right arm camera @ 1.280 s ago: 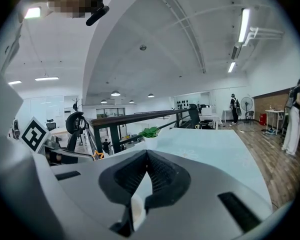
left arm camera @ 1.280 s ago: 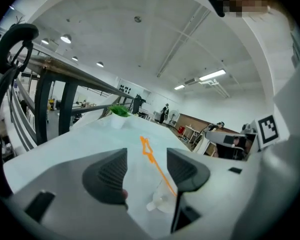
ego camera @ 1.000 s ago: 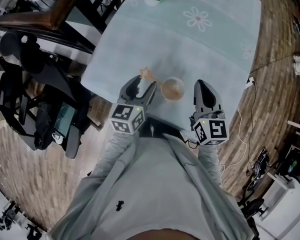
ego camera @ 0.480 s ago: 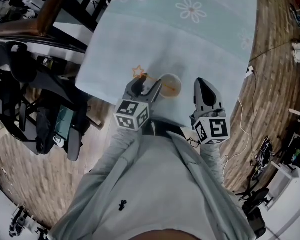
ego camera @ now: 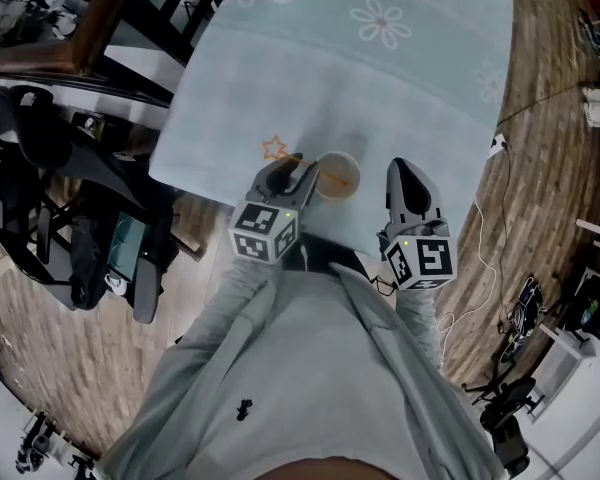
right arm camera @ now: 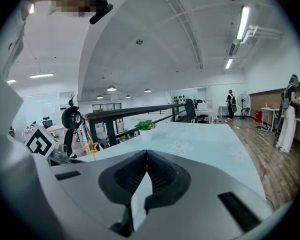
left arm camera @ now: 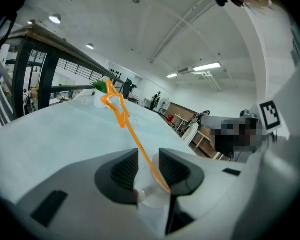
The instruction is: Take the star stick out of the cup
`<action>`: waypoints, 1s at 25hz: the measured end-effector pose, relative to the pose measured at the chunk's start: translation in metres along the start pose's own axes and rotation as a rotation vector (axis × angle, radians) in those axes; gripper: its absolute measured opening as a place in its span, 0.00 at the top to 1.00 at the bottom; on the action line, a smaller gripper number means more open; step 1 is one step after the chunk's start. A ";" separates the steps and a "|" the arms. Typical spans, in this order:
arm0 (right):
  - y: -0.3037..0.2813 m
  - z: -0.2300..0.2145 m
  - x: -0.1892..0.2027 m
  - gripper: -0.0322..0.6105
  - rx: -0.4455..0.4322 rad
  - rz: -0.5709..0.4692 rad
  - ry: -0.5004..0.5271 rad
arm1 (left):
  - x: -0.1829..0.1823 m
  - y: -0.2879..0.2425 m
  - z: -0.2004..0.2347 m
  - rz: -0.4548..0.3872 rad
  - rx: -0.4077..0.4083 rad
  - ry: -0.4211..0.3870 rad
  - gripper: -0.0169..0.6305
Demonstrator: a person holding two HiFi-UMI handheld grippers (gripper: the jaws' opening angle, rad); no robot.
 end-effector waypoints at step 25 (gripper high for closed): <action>-0.010 0.004 -0.011 0.93 -0.020 -0.011 -0.002 | -0.023 -0.001 -0.016 -0.041 0.119 0.017 0.93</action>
Point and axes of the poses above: the fingertips, and each gripper's own axes: y backward along the fingers, z to its left, x out of its underside, the point moved 6 cm from there along y, backward along the fingers, and after that the axes turned 9 degrees about -y, right-handed, at the moved point
